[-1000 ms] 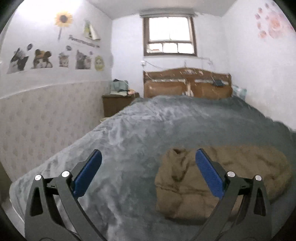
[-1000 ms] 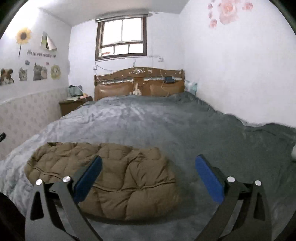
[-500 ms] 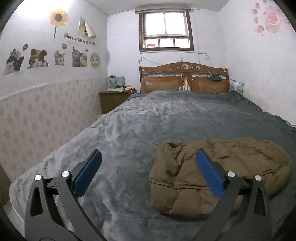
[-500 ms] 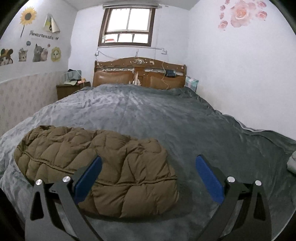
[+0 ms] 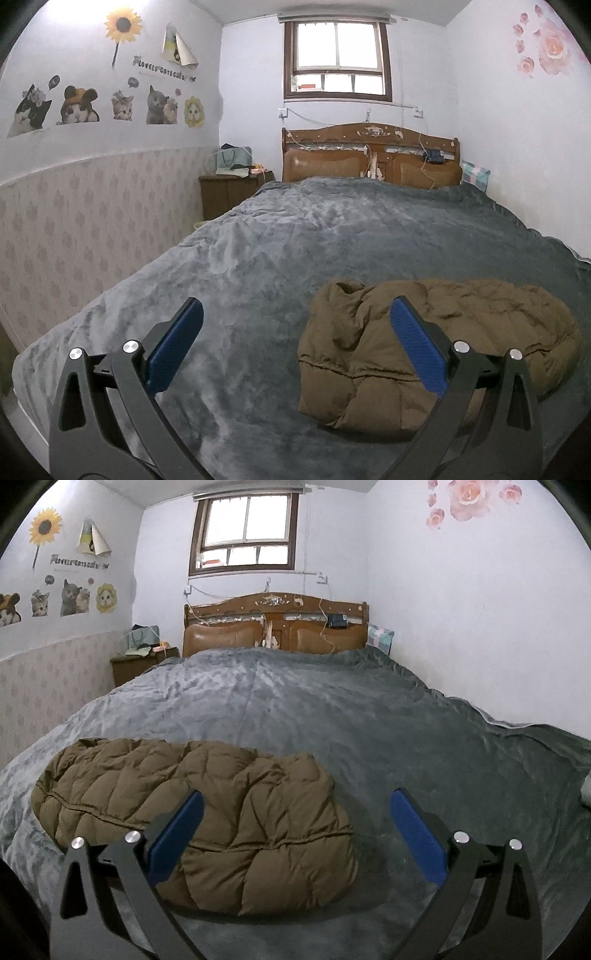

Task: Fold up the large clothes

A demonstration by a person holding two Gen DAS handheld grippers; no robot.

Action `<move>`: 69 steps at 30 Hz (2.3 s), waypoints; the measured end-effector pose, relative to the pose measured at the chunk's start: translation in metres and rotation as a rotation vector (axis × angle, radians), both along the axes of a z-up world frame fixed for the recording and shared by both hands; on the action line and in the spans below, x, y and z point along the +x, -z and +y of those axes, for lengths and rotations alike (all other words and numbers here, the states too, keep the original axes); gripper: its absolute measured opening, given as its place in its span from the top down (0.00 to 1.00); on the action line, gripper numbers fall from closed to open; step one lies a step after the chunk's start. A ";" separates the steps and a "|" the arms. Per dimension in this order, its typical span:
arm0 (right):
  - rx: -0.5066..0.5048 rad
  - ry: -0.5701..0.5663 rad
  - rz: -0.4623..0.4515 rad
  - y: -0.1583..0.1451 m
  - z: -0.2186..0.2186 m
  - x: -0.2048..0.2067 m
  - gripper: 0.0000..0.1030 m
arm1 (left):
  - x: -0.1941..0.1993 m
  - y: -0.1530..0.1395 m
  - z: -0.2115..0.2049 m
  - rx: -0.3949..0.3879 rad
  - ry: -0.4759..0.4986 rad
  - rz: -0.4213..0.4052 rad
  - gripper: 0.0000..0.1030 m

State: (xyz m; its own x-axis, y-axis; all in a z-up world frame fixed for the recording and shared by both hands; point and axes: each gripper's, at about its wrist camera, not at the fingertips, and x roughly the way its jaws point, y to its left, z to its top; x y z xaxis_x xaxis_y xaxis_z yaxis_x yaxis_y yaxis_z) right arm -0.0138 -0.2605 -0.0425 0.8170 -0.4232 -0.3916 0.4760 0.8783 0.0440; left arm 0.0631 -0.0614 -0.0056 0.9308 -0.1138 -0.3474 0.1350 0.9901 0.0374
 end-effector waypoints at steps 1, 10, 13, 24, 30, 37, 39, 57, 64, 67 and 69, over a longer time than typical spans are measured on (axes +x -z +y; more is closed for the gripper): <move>0.004 0.001 0.000 0.001 -0.001 0.000 0.02 | 0.000 0.000 0.001 -0.002 -0.001 0.004 0.03; 0.012 0.007 -0.008 0.001 -0.001 -0.002 0.02 | 0.003 0.001 0.006 -0.035 -0.014 0.015 0.03; 0.013 0.006 -0.008 0.001 -0.002 -0.003 0.02 | 0.003 0.001 0.005 -0.033 -0.014 0.012 0.03; 0.019 0.010 -0.013 0.002 -0.003 -0.004 0.02 | 0.003 0.003 0.002 -0.033 -0.015 0.010 0.03; 0.019 0.010 -0.013 0.002 -0.003 -0.003 0.02 | 0.003 0.003 0.002 -0.033 -0.015 0.010 0.03; 0.020 0.010 -0.013 0.002 -0.003 -0.003 0.02 | 0.003 0.003 0.002 -0.034 -0.015 0.011 0.03; 0.021 0.010 -0.012 0.002 -0.003 -0.003 0.02 | 0.003 0.003 0.002 -0.035 -0.015 0.012 0.03; 0.020 0.011 -0.014 0.002 -0.003 -0.003 0.02 | 0.002 0.004 -0.001 -0.034 -0.017 0.009 0.03; 0.024 0.016 -0.015 0.002 -0.002 -0.002 0.02 | 0.001 0.003 -0.001 -0.034 -0.018 0.009 0.03; 0.024 0.016 -0.015 0.002 -0.002 -0.002 0.02 | 0.001 0.003 -0.001 -0.035 -0.019 0.009 0.03; 0.024 0.016 -0.015 0.002 -0.002 -0.002 0.02 | 0.001 0.003 -0.001 -0.034 -0.020 0.008 0.03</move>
State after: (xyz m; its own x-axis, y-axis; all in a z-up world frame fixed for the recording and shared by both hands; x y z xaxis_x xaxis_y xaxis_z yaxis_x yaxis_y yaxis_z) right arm -0.0160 -0.2628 -0.0446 0.8159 -0.4271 -0.3897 0.4896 0.8690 0.0725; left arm 0.0639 -0.0624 -0.0091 0.9302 -0.1069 -0.3512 0.1151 0.9933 0.0025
